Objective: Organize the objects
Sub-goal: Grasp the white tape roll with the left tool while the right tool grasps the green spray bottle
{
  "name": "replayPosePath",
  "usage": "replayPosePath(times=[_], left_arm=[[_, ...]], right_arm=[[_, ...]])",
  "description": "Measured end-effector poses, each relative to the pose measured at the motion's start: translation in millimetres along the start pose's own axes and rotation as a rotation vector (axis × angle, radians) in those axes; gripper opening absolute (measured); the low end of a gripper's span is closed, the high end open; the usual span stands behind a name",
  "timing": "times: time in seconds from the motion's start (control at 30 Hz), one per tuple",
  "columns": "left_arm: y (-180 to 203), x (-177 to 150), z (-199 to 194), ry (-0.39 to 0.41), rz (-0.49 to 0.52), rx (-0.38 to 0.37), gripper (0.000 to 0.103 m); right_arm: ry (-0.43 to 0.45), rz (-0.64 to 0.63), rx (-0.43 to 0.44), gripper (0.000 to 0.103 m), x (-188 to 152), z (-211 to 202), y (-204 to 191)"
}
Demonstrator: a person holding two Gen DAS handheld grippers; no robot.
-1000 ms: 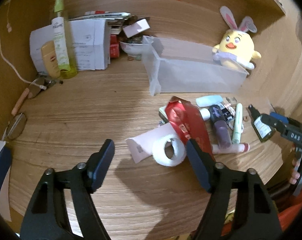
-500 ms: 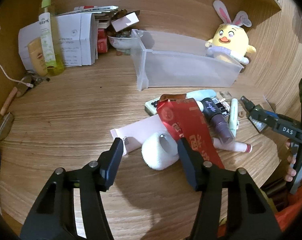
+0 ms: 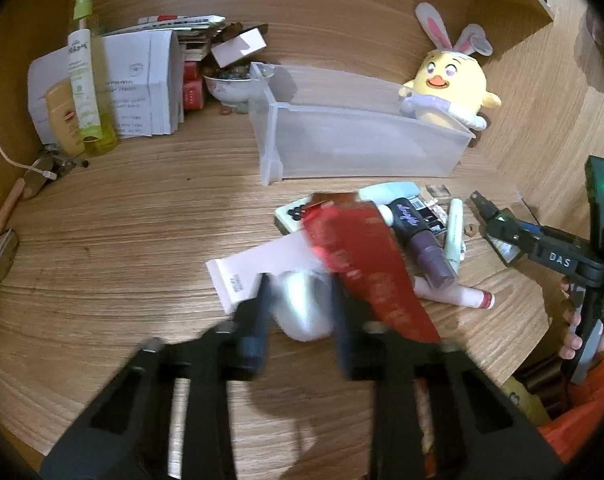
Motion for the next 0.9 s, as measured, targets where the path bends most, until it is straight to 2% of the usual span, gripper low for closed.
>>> replayPosePath(times=[0.17,0.4,0.47,0.53,0.63,0.83,0.87,0.9], left_arm=[[-9.7,1.4,-2.7,0.003,-0.028,-0.01,0.017],[-16.7,-1.7,-4.2,-0.031,-0.025,-0.037,0.02],[-17.6,-2.8,-5.2,-0.038,-0.021,-0.043,0.028],[-18.0,-4.3,-7.2,-0.036,-0.02,-0.064,0.047],[-15.3,-4.9,-10.5,-0.024,-0.01,-0.085,0.059],[-8.2,-6.1,1.6,-0.045,0.017,-0.051,0.059],[-9.5,-6.0,5.7,-0.054,0.008,-0.047,0.057],[-10.4,-6.2,8.5,-0.057,0.002,-0.049,0.05]], right_arm=[[0.023,-0.007,-0.01,0.038,3.6,-5.6,-2.2],[0.025,-0.018,0.001,0.038,5.2,-6.6,-6.6],[0.028,-0.019,0.0,0.038,5.2,-7.2,-7.0],[0.03,-0.019,-0.001,0.038,5.7,-8.4,-6.6],[0.037,-0.017,-0.003,0.038,7.9,-10.0,-7.3],[0.053,-0.024,-0.002,0.038,13.2,-13.6,-11.7],[0.058,-0.025,-0.001,0.038,14.7,-14.8,-12.4],[0.066,-0.025,0.005,0.038,17.0,-16.9,-13.0]])
Point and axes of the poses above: each gripper's, at about its wrist camera, not at the fingertips, and z roughly the way its jaws point, y to its right, x to its top, the point moved 1 cm from there along z, roughly the way its jaws point, and after that the axes turned 6 degrees about -y, right-handed, at the moved point
